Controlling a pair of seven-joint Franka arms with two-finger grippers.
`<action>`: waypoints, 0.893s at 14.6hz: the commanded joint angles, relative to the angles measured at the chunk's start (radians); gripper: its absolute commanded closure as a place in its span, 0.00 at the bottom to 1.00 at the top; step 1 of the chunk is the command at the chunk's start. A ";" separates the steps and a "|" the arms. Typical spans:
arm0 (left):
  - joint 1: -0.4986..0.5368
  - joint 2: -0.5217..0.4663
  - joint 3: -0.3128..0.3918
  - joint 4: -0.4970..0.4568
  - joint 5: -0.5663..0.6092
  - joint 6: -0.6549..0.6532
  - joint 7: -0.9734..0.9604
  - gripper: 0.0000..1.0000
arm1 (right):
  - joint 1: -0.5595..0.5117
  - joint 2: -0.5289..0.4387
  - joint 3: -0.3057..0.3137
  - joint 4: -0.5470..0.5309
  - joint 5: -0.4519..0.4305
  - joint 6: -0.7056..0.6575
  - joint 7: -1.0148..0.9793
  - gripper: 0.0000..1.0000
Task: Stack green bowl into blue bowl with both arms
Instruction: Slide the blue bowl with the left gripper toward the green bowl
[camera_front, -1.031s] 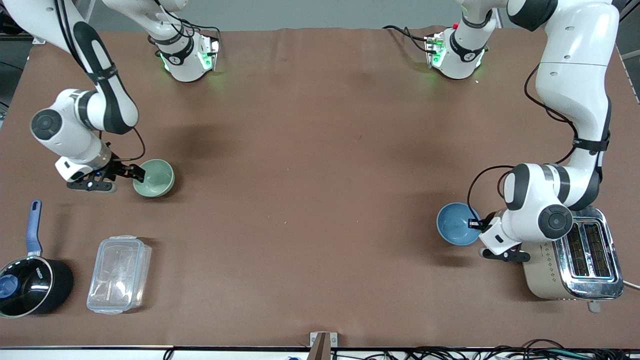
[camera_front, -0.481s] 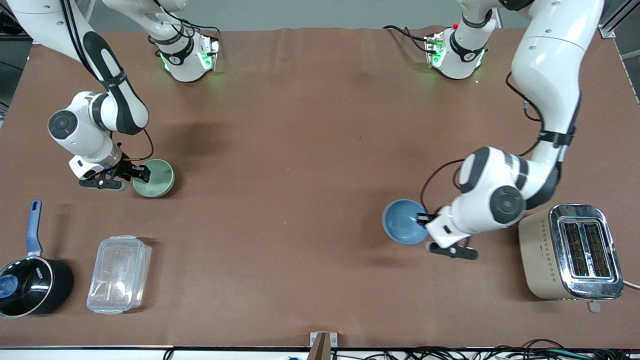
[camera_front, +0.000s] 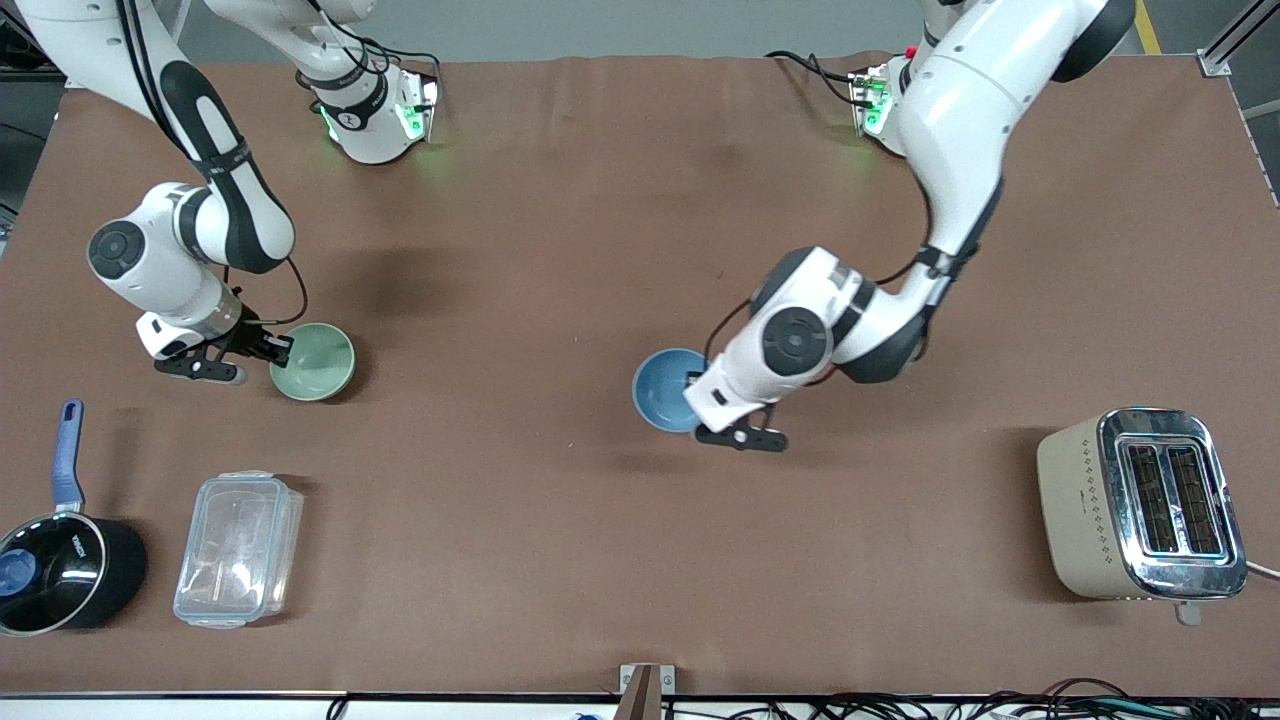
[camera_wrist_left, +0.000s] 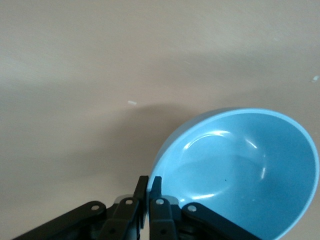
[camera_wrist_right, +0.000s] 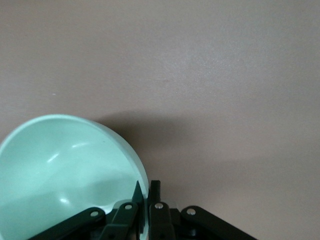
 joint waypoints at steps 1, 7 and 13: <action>-0.025 0.040 0.003 0.018 0.015 0.037 -0.052 1.00 | 0.038 -0.084 0.001 0.073 0.017 -0.190 0.042 1.00; -0.068 0.079 0.004 0.020 0.017 0.083 -0.101 0.77 | 0.185 -0.115 0.001 0.275 0.015 -0.473 0.257 0.99; -0.049 -0.041 0.041 0.063 0.031 0.021 -0.109 0.00 | 0.468 -0.092 0.002 0.384 0.015 -0.487 0.669 0.99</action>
